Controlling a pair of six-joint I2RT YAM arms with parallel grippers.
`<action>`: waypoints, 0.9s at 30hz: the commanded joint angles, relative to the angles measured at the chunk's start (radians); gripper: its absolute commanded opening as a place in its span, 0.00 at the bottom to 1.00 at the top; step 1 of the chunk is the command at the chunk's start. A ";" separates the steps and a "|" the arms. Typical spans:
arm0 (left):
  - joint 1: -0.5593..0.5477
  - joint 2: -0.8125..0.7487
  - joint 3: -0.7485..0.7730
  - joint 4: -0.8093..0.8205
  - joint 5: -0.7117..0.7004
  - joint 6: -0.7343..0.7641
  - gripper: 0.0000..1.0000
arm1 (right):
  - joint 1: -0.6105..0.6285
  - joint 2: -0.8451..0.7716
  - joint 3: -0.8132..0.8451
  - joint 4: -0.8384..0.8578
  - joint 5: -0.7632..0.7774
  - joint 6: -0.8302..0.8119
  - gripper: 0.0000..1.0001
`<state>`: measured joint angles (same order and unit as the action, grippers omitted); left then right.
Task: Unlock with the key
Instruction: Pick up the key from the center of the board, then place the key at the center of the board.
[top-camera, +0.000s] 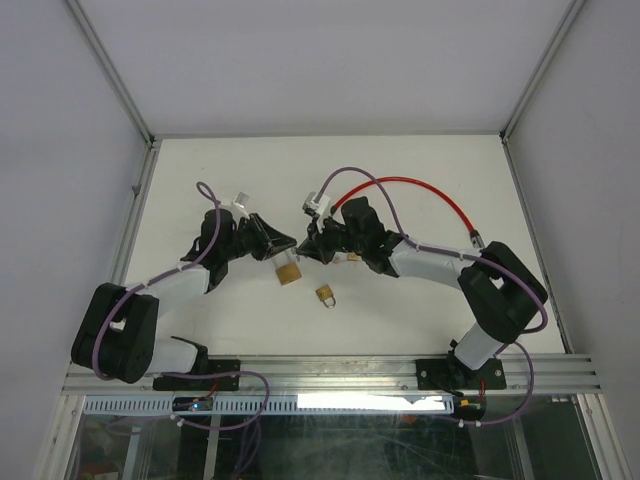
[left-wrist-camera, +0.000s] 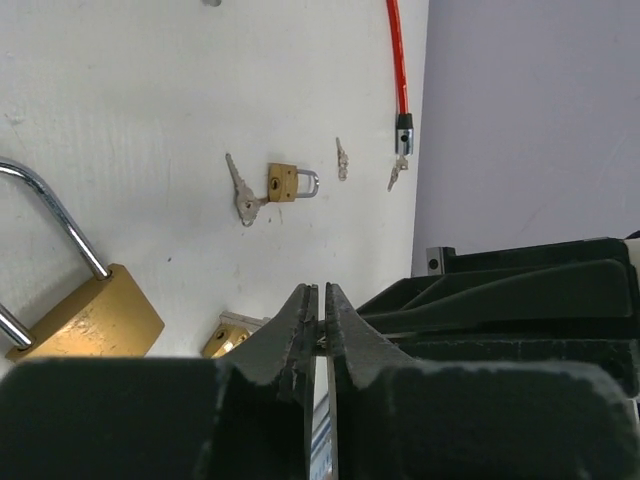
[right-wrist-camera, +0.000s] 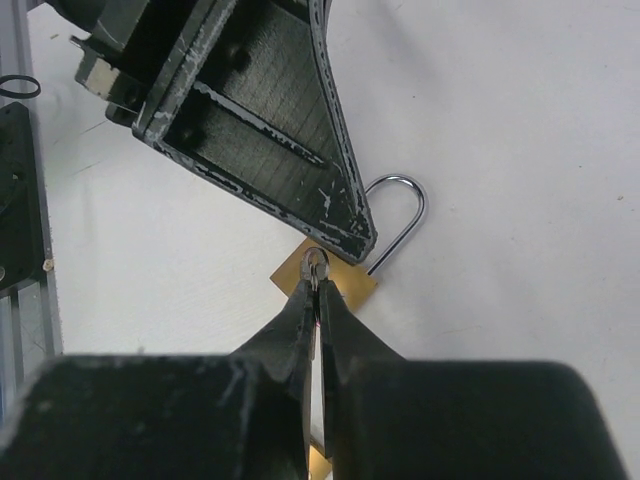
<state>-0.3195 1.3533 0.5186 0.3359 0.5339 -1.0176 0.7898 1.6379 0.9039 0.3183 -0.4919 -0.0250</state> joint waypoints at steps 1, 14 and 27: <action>0.000 -0.075 -0.009 0.071 -0.037 0.005 0.04 | 0.003 -0.067 -0.013 0.059 0.023 -0.003 0.00; 0.000 -0.187 -0.042 -0.077 -0.223 0.100 0.56 | -0.005 -0.021 0.064 -0.175 0.279 0.120 0.01; 0.000 -0.269 -0.049 -0.272 -0.525 0.243 0.98 | -0.017 0.232 0.315 -0.342 0.438 0.285 0.04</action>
<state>-0.3199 1.1221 0.4713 0.1020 0.1242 -0.8391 0.7719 1.8313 1.1435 0.0402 -0.1459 0.1795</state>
